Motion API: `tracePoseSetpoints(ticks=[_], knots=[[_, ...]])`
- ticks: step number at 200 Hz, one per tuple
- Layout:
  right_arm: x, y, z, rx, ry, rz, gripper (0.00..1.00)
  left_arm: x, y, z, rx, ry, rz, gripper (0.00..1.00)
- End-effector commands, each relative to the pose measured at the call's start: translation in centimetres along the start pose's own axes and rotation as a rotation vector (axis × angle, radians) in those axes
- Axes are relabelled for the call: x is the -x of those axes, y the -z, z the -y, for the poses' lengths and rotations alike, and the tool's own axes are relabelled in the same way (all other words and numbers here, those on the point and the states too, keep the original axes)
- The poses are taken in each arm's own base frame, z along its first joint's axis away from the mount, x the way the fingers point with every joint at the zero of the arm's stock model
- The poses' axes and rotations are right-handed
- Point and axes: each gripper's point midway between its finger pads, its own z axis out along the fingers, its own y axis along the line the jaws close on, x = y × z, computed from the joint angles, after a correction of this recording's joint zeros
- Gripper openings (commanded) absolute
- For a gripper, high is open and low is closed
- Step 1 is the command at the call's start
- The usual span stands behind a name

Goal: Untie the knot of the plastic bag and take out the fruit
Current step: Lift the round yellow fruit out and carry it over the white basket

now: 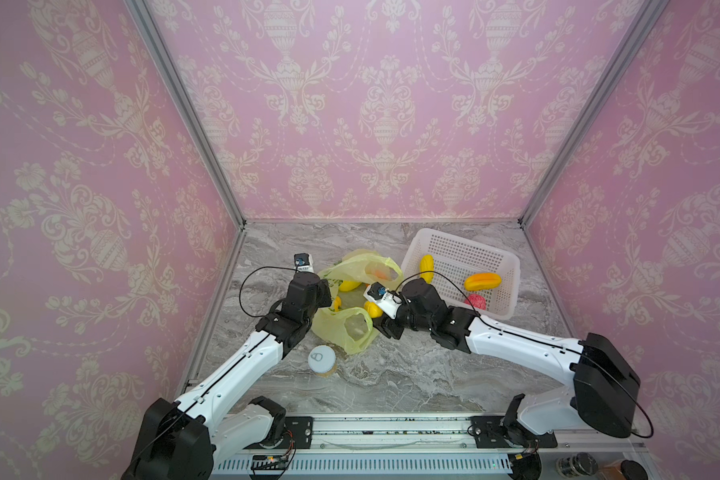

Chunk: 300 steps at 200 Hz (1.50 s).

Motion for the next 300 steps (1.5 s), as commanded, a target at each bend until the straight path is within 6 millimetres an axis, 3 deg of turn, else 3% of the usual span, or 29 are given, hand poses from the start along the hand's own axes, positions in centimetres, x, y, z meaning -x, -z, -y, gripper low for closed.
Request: tracePoseSetpoints(ticks=[1, 26, 46, 80, 97, 140, 171, 230, 262, 267, 300], knots=[[2.6, 2.9, 2.8, -0.163, -0.020, 0.126, 0.31, 0.2, 0.2, -0.1, -0.003, 0.017, 0.004, 0.00], [3.0, 6.1, 6.3, -0.313, -0.091, 0.197, 0.31, 0.2, 0.1, -0.6, 0.024, 0.008, 0.011, 0.00], [2.1, 8.5, 10.1, -0.431, -0.191, 0.233, 0.31, -0.2, -0.3, -0.8, 0.036, 0.000, -0.001, 0.00], [-1.2, 12.6, 17.5, -0.656, -0.408, 0.225, 0.29, -0.5, -0.8, 0.0, 0.004, -0.002, -0.031, 0.00], [-3.5, 13.6, 20.4, -0.753, -0.524, 0.188, 0.30, -0.5, -0.7, -0.1, 0.011, -0.006, -0.031, 0.00], [-8.7, 10.5, 24.3, -0.764, -0.715, 0.026, 0.27, -0.5, -0.6, 0.1, -0.006, 0.002, -0.030, 0.00], [-11.1, 7.5, 25.5, -0.718, -0.775, -0.095, 0.29, -0.4, -0.4, 0.2, -0.008, 0.004, -0.029, 0.00], [-16.3, 4.2, 27.4, -0.730, -0.878, -0.271, 0.35, -0.2, -0.2, 0.1, -0.007, 0.004, -0.023, 0.00], [-18.4, 3.0, 27.8, -0.727, -0.915, -0.353, 0.38, -0.1, -0.1, 0.0, -0.004, 0.005, -0.018, 0.00], [-17.3, 3.0, 28.6, -0.733, -0.908, -0.330, 0.38, -0.1, -0.1, 0.1, -0.006, 0.006, -0.017, 0.00], [-18.1, 3.2, 29.0, -0.769, -0.895, -0.361, 0.49, 0.1, 0.0, -0.3, 0.015, -0.001, -0.009, 0.00]])
